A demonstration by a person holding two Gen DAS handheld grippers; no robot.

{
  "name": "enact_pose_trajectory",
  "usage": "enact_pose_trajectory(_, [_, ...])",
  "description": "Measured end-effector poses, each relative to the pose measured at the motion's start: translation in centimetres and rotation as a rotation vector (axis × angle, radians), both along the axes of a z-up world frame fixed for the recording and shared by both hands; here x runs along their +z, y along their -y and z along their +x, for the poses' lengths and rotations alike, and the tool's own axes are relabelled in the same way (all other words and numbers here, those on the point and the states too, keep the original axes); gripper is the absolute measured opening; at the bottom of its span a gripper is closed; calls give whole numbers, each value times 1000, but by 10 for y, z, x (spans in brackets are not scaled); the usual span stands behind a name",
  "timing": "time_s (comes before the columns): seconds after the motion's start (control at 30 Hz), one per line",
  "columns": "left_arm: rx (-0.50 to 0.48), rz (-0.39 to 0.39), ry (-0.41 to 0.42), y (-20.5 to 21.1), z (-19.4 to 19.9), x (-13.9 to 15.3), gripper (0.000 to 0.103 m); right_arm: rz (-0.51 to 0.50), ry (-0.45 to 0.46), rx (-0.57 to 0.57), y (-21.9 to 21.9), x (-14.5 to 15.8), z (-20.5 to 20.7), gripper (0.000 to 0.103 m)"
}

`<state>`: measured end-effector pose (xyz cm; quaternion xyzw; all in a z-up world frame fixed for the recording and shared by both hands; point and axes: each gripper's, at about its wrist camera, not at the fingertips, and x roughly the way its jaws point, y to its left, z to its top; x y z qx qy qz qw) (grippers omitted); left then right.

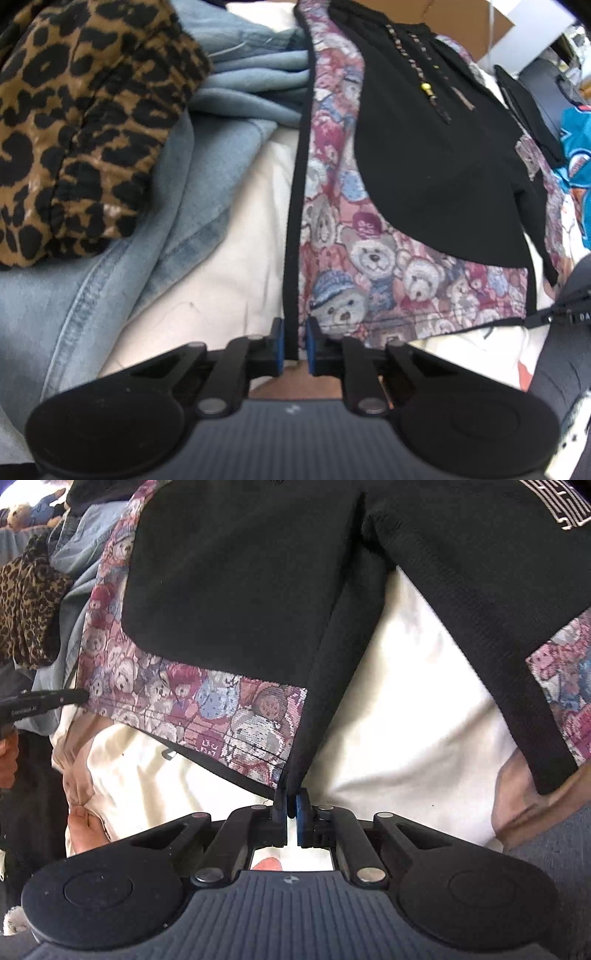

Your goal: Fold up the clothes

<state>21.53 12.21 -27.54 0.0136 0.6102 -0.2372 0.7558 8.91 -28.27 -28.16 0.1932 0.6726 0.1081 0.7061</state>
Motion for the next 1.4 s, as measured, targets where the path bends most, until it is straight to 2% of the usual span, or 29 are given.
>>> enact_pose_trajectory(0.1, [-10,-23,-1,-3,-3,6,11,-3,34,-5,3,9,-3,8])
enact_pose_trajectory(0.17, [-10,-30,-5,-5,-5,7,11,-8,91,-26,9,22,-5,11])
enact_pose_trajectory(0.23, [-6,-39,-6,-6,-4,7,11,-23,143,-40,17,34,-7,26])
enact_pose_trajectory(0.4, [5,-52,-14,-5,0,10,12,-95,249,-47,41,62,-8,42])
enact_pose_trajectory(0.5, [23,-57,-28,-7,2,9,27,-138,312,-50,56,78,-9,43])
enact_pose_trajectory(0.6, [19,-44,-15,-8,1,11,30,-181,375,-54,70,94,-10,43])
enact_pose_trajectory(0.73, [33,-51,17,-15,-1,17,35,-141,382,-94,91,96,-18,43])
enact_pose_trajectory(0.93, [49,-60,51,-19,-2,18,40,-76,387,-157,122,96,-31,44])
enact_pose_trajectory(1.0, [56,-71,64,-19,-2,15,40,-35,402,-187,127,93,-32,49])
enact_pose_trajectory(1.1, [43,-68,77,-16,-2,8,40,30,424,-234,134,89,-33,49])
enact_pose_trajectory(1.27, [25,-77,85,-13,-2,-4,40,9,431,-231,129,88,-30,49])
enact_pose_trajectory(1.4, [15,-73,87,-11,-2,-12,40,34,428,-253,133,85,-29,49])
